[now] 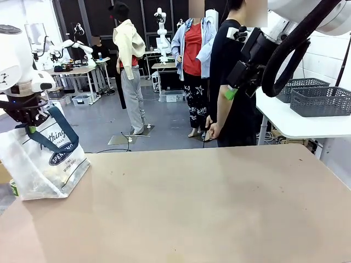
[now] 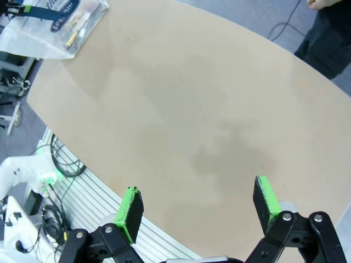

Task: Transfer purchased items from the store into the shopping bag.
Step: Move the Reusable shopping bag to the right side of the table.

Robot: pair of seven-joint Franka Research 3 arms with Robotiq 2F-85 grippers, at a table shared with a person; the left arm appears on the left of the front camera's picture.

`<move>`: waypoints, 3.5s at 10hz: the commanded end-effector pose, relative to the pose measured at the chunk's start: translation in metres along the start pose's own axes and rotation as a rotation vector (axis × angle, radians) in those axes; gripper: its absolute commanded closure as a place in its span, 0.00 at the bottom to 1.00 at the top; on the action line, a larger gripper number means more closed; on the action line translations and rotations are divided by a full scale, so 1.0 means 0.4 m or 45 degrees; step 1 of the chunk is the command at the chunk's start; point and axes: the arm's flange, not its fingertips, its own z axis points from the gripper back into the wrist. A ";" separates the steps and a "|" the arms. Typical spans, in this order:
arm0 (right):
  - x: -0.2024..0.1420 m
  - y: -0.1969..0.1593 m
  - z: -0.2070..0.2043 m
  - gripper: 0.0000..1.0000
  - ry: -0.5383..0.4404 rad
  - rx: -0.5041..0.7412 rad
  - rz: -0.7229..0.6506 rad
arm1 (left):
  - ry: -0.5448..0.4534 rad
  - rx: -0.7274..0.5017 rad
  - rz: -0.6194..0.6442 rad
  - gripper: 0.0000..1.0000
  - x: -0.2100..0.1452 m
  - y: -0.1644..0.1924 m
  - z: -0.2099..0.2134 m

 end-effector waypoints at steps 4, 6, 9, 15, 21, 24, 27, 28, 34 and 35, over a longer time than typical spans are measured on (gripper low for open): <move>-0.008 0.001 -0.001 0.00 0.016 -0.009 -0.001 | 0.000 0.000 0.000 1.00 0.000 0.000 0.000; -0.008 0.001 -0.001 0.00 0.016 -0.009 -0.001 | 0.000 0.000 0.000 1.00 0.000 0.000 0.000; -0.008 0.001 -0.001 0.00 0.016 -0.009 -0.001 | 0.000 0.005 -0.013 0.73 0.000 -0.004 0.002; -0.008 0.001 -0.001 0.00 0.016 -0.009 -0.001 | -0.004 0.010 -0.007 0.00 0.004 0.003 0.025; -0.008 0.001 -0.001 0.00 0.016 -0.009 -0.001 | -0.087 -0.058 -0.022 0.00 0.034 0.037 0.135; -0.008 0.001 -0.001 0.00 0.016 -0.009 -0.001 | -0.071 -0.358 -0.140 0.00 0.047 0.067 0.216; -0.008 0.001 -0.001 0.00 0.016 -0.009 -0.001 | -0.167 -0.598 -0.325 0.00 0.052 0.061 0.275; -0.008 0.001 -0.001 0.00 0.016 -0.009 -0.001 | -0.236 -0.733 -0.446 0.00 0.046 0.055 0.289; -0.008 0.001 -0.001 0.00 0.016 -0.009 -0.001 | -0.538 -1.093 -0.785 0.00 0.004 0.028 0.281; -0.008 0.001 -0.001 0.00 0.016 -0.009 -0.001 | -0.553 -1.070 -0.823 0.00 -0.004 0.021 0.279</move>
